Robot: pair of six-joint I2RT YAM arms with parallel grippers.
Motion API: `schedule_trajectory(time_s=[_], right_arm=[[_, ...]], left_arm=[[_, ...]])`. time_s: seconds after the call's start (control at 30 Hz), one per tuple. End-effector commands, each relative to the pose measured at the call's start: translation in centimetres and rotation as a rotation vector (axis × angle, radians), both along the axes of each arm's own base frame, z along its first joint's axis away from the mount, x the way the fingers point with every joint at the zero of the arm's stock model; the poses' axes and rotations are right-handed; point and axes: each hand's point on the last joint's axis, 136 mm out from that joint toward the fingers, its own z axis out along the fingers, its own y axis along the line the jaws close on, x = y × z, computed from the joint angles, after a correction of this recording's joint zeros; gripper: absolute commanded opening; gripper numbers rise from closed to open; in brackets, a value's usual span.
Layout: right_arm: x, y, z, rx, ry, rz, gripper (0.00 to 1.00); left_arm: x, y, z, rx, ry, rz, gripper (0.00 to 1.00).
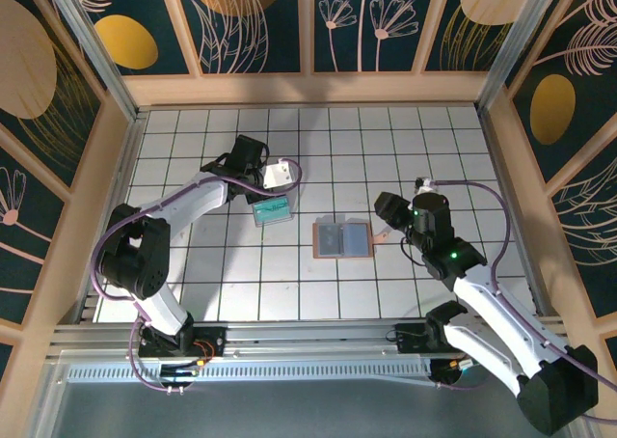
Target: Take the credit cards out of the card holder
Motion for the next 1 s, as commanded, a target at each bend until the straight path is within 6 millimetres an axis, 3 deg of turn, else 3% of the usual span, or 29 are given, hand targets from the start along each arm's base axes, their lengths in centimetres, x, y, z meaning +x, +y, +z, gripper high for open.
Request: schedule_trajectory(time_s=[0.0,0.03,0.17,0.27,0.53,0.73,0.97], right_arm=[[0.2,-0.6,1.0,0.010,-0.023,-0.039,0.55],[0.2,-0.6,1.0,0.011,-0.024,-0.035,0.55],[0.2,-0.4,1.0,0.018,-0.026,-0.030,0.56],[0.2,-0.3,0.9,0.020,-0.024,-0.024,0.56],[0.2,-0.2,0.8,0.022,-0.024,-0.018,0.55],[0.2,0.0,0.6,0.019,-0.019,-0.007,0.55],[0.4,1.2,-0.6,0.002,0.026,0.029,0.47]], left_arm=[[0.4,0.3,0.4,0.026,-0.002,-0.017,0.00],[0.4,0.3,-0.7,0.039,0.029,-0.014,0.00],[0.6,0.6,-1.3,0.063,0.067,0.009,0.00],[0.9,0.9,-1.7,0.087,0.084,0.030,0.06],[1.4,1.0,-1.7,0.095,0.109,0.074,0.40],[1.8,0.8,0.5,0.045,0.071,0.113,0.41],[1.5,0.3,6.8,-0.115,-0.022,0.178,0.54]])
